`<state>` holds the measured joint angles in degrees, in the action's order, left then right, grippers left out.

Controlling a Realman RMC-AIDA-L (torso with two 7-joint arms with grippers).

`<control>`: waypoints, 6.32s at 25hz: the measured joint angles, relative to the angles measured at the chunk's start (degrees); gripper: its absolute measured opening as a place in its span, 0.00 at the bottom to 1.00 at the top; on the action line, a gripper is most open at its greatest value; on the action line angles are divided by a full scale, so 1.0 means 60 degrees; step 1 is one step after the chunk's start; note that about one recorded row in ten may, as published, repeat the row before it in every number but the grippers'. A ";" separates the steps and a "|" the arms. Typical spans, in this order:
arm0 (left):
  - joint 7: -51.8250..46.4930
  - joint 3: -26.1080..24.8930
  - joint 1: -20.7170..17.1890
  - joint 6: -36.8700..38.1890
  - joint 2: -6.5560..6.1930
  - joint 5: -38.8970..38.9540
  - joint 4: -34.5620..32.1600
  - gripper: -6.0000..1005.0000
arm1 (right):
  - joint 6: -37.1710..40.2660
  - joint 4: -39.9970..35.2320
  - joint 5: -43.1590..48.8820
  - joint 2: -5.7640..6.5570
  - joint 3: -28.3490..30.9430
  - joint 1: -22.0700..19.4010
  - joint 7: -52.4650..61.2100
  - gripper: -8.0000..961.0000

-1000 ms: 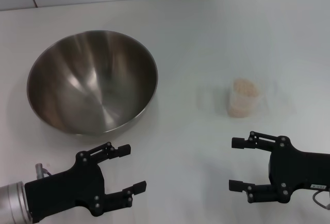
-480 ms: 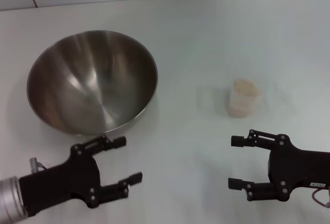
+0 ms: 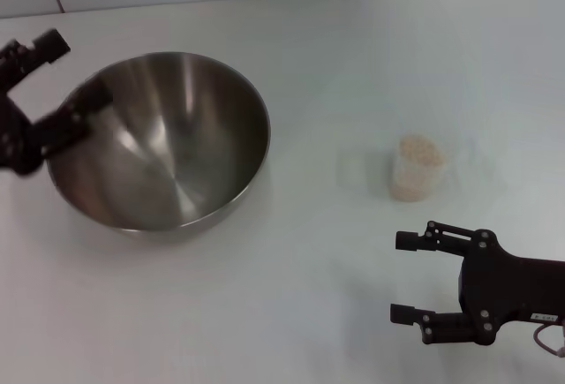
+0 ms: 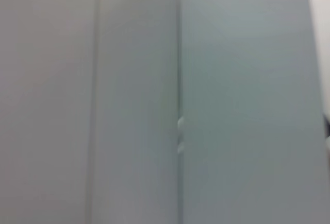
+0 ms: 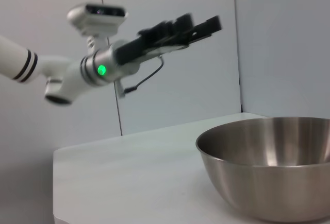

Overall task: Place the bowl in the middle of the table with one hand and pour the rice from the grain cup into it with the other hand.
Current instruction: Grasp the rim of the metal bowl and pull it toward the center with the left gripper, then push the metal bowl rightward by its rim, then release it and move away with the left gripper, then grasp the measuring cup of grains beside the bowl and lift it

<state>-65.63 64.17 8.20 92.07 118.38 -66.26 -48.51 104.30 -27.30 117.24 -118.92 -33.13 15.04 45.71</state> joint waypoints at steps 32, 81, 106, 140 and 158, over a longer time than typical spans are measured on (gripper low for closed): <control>-0.9358 -0.1176 0.3567 -0.3999 -0.0079 -1.0653 -0.1718 0.71 | 0.0105 -0.0027 0.0001 0.0002 -0.0019 0.0004 -0.0001 0.87; -0.8179 -0.1838 0.5882 -0.4717 0.0027 -1.0284 0.1240 0.05 | 0.0317 -0.0159 -0.0021 0.0006 0.0135 -0.0018 -0.0001 0.87; -0.5104 -0.0858 0.1374 -0.0005 -0.0032 -0.7457 -0.5393 0.75 | -0.1619 0.2421 -0.0192 -0.0080 0.6641 -0.0902 -0.2412 0.87; -0.5070 -0.0790 0.1798 -0.0054 -0.0039 -0.7864 -0.4513 0.86 | -0.4972 0.3965 -0.0184 -0.0067 0.7268 0.0503 -0.3678 0.87; -0.5107 -0.0779 0.1840 -0.0044 -0.0035 -0.8204 -0.4512 0.86 | -0.5396 0.4267 -0.0191 -0.0090 0.7838 0.1053 -0.3737 0.78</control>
<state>-96.27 59.49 19.24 91.81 118.17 -115.48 -75.58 71.93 -1.70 116.09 -119.46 13.90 21.35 23.29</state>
